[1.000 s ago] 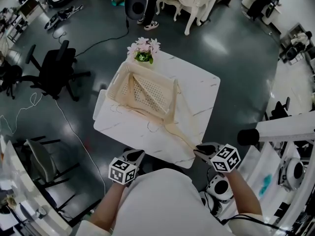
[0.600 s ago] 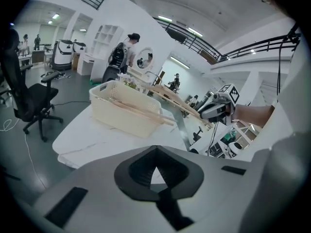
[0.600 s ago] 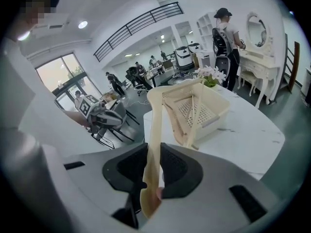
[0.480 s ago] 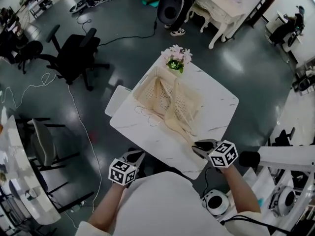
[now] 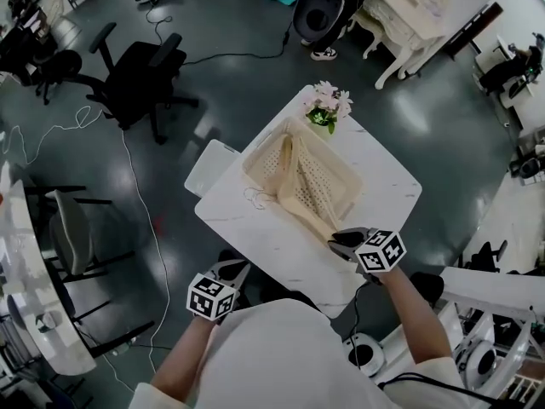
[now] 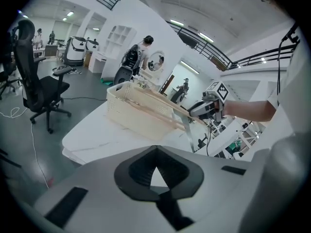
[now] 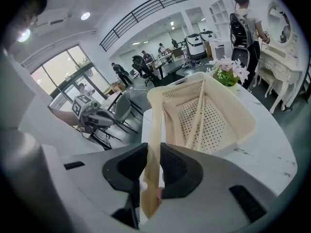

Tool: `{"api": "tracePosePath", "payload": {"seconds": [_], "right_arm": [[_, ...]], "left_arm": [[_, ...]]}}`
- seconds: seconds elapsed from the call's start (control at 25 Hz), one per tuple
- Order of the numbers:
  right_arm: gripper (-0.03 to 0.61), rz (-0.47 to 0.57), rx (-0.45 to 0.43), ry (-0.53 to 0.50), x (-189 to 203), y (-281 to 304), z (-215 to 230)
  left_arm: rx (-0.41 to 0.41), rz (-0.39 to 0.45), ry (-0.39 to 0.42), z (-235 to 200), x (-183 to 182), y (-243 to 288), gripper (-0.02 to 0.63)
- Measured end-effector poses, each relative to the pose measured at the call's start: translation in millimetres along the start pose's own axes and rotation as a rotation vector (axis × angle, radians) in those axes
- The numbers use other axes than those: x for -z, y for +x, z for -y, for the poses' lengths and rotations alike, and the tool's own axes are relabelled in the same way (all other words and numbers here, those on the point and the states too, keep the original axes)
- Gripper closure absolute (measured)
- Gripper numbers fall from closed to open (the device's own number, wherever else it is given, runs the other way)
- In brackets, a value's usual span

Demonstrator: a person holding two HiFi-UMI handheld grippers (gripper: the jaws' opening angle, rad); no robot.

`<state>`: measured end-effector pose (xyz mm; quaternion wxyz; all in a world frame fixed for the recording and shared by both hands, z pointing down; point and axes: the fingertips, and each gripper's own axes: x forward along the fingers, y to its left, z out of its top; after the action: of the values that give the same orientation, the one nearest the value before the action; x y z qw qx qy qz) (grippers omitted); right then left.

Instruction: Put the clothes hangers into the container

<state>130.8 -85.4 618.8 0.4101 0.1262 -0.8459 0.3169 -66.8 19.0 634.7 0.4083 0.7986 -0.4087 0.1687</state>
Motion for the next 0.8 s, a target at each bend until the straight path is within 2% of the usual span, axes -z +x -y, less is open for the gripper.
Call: {"api": "tracePosePath", "payload": {"seconds": [0.32,0.48,0.72,0.8], "right_arm": [[0.486,-0.106,-0.022,0.023,3.1,30.8,28.4],[0.485,-0.122,-0.029,0.048,2.9,39.1,31.3],[0.475,-0.133,0.035,0.017,4.1,42.1,30.0],[0.44,-0.117,0.067,0.006,0.9,38.0,29.0]], "left_arm": [[-0.002,-0.01,-0.019,-9.7,-7.2,4.2,0.606],[0.009,-0.021,-0.018,-11.6,-8.9,6.2,0.606],[0.03,-0.023,-0.015,-14.2,-8.9,0.1,0.606],[0.041,-0.026,-0.008,-15.8,-7.9,-3.4,0.606]]}}
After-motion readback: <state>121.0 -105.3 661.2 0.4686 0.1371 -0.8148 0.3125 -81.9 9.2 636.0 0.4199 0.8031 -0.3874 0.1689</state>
